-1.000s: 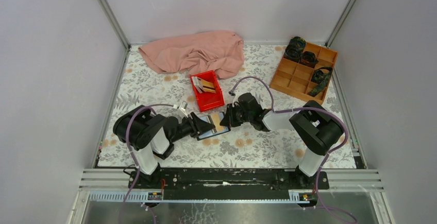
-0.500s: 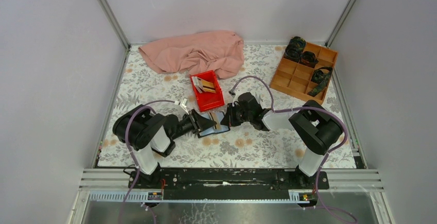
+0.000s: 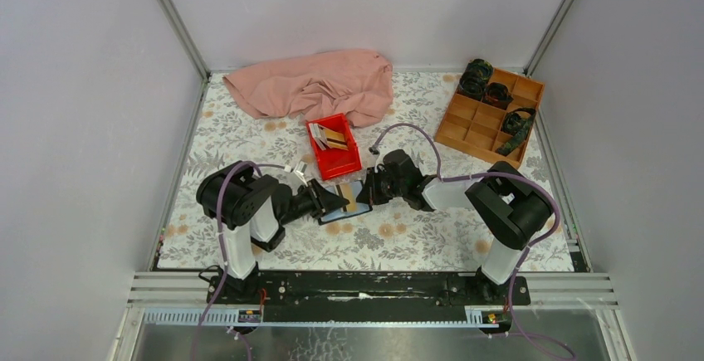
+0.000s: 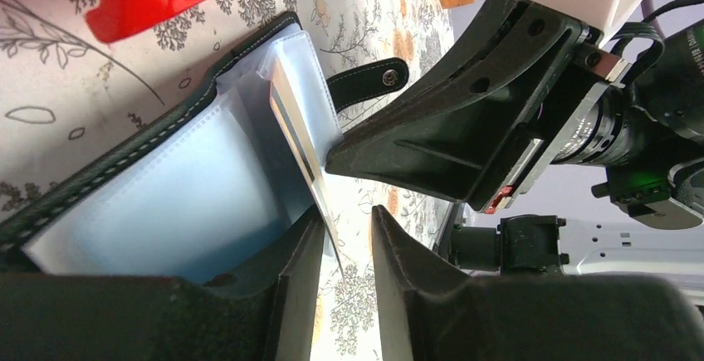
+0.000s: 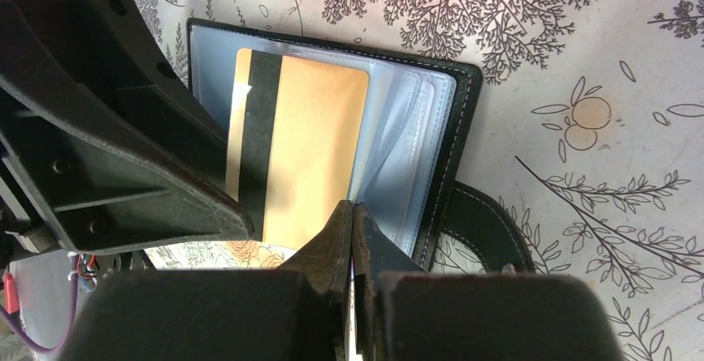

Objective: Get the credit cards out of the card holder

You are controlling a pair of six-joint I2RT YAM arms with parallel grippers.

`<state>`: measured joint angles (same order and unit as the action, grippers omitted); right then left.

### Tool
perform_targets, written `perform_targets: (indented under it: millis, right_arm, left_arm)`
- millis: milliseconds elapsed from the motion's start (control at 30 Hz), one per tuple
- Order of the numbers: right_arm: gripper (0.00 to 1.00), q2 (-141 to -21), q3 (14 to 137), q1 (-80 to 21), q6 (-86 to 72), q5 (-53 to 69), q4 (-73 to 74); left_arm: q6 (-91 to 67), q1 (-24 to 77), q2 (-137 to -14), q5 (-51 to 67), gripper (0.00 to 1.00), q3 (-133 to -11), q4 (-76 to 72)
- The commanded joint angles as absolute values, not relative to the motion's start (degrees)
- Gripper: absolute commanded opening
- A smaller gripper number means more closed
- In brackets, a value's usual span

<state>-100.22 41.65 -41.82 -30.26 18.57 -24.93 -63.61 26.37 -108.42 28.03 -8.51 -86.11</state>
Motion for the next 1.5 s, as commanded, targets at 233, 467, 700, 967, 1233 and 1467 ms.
perform_targets:
  millis: [233,467,700,967,1233,1467]
  right_arm:
    - [0.00,-100.2,41.8,-42.1,-29.7,19.5,-24.1]
    - [0.00,-101.1,42.1,-42.1,-30.0,19.8,-24.7]
    - [0.00,-101.2,41.8,-42.1,-29.9,19.8,-25.0]
    - [0.00,-100.6,41.6,-42.0,-29.8,19.7,-24.9]
    - [0.00,-95.7,39.5,-42.1,-30.2,22.2,-27.6]
    - [0.36,-79.7,33.7,-42.1,-29.7,31.5,-37.5]
  left_arm:
    - [-63.0,26.4,-106.8,26.7,0.12,-8.2,-91.8]
    - [-62.3,26.0,-103.9,25.5,0.13,-4.0,-91.7]
    - [-63.2,24.5,-100.6,28.0,0.10,-2.2,-89.6]
    - [-62.5,19.2,-93.2,30.8,0.02,3.8,-87.8]
    - [-60.4,17.4,-79.2,32.4,0.00,3.6,-78.4]
    - [-57.0,17.4,-67.7,34.9,0.00,1.3,-69.1]
